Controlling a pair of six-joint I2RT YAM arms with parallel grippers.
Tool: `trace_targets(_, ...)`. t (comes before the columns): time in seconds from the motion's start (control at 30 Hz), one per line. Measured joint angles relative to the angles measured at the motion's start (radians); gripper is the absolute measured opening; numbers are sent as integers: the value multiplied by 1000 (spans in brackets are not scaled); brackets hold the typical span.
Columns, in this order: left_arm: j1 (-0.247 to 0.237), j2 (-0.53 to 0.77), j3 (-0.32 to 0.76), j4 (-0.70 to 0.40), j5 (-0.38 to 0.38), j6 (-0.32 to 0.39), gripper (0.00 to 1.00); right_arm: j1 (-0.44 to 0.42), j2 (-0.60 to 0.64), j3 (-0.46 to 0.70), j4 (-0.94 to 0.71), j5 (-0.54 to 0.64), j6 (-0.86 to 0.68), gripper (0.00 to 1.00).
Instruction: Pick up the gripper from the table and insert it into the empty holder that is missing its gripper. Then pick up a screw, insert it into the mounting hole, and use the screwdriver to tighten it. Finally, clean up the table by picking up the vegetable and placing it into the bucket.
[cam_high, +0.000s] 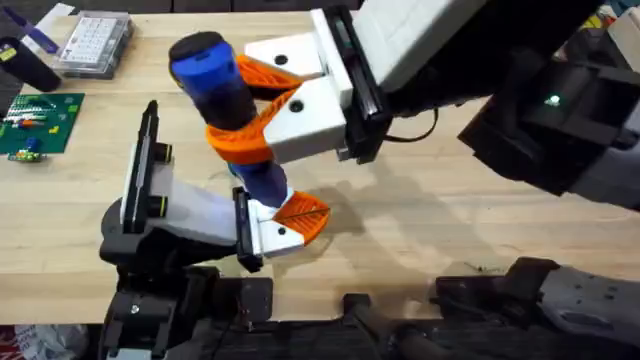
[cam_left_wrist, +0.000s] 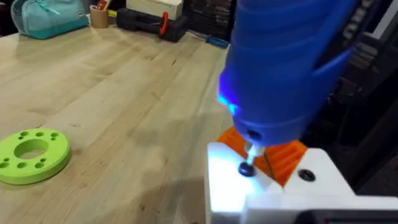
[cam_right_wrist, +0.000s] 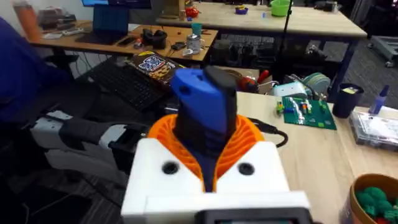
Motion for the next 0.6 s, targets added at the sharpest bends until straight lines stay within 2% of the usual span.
trace_targets(0.6, 0, 0, 0, 0, 0, 0, 12, 0, 18, 0, -2, 0, 0, 46)
